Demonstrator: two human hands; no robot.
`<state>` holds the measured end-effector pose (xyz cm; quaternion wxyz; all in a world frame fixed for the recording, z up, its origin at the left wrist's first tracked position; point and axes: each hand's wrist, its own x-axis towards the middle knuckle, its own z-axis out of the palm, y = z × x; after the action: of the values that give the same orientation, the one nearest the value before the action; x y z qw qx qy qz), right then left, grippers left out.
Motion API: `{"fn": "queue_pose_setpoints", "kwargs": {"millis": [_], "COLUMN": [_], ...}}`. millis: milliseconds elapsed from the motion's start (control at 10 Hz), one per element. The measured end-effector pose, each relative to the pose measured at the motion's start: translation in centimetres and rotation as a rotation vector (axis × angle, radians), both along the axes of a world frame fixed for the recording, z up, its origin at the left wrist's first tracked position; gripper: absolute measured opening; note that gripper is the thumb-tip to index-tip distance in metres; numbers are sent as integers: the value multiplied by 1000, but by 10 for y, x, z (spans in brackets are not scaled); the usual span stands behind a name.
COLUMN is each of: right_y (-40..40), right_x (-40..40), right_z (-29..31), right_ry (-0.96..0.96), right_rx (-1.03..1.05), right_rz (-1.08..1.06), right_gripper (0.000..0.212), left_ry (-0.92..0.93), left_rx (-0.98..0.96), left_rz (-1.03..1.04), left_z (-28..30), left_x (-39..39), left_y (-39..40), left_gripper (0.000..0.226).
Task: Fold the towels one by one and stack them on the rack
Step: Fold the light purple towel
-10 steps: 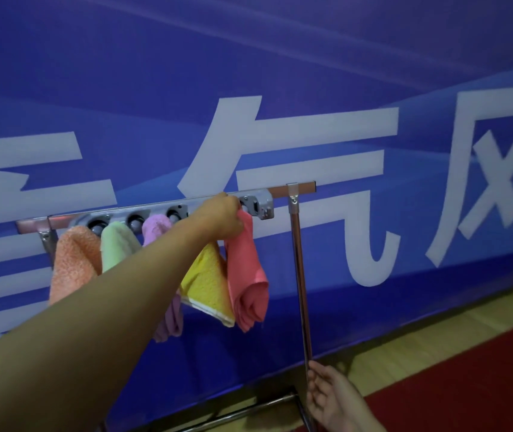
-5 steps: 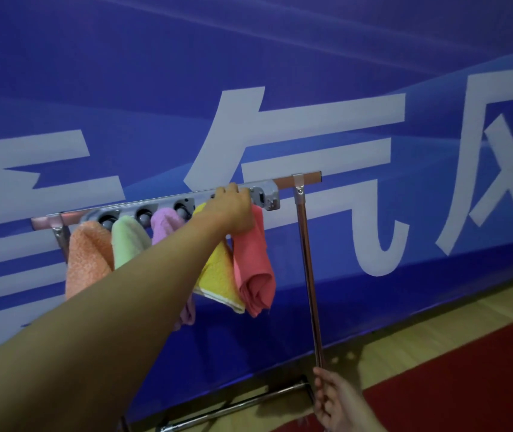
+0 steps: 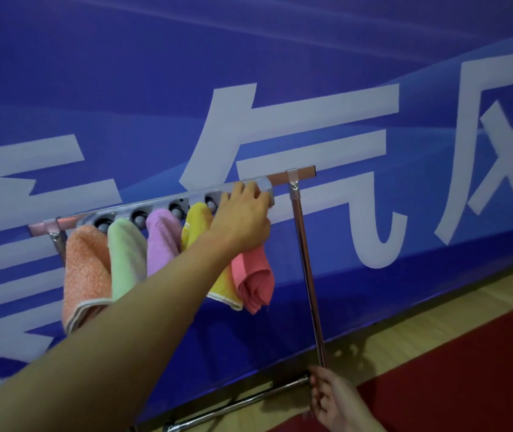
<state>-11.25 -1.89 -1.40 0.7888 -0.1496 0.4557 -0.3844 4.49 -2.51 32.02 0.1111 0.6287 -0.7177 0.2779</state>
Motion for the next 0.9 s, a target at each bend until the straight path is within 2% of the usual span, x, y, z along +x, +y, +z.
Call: {"fn": "queue_pose_setpoints", "kwargs": {"millis": [100,200,300,500,600,700,800,900], "right_y": [-3,-1,6,4,4,4,1,-7], "right_x": [2,-7,-25,-53,-65,-75,-83,-85], "right_z": [-16,-41,-67,-143,-191,-237,-289,-317], "right_ry": [6,38,14,103,144,280,426,550], "right_rx": [-20,-13,-1,122,195,226,212,261], "right_rz": [-46,-69,-76,-78,-89,-30,83,74], "right_gripper": [28,31,24,13,20,19,33,23], "left_ry": [16,69,76,154,211,295,435,512], "left_rx": [44,183,359,730,909,1016,1098,1207], "left_rz": [-175,-241,-248,-357,-400,-398,-361,-279], "left_z": [-26,-64,-109,-231,-301,-364,-420,-457], "left_x": [-23,-43,-64,-89,-90,-78,-58,-39], "left_y": [4,2,-3,-18,-13,-2,11,20], "left_gripper": [34,39,26,27,28,30,24,25]}}
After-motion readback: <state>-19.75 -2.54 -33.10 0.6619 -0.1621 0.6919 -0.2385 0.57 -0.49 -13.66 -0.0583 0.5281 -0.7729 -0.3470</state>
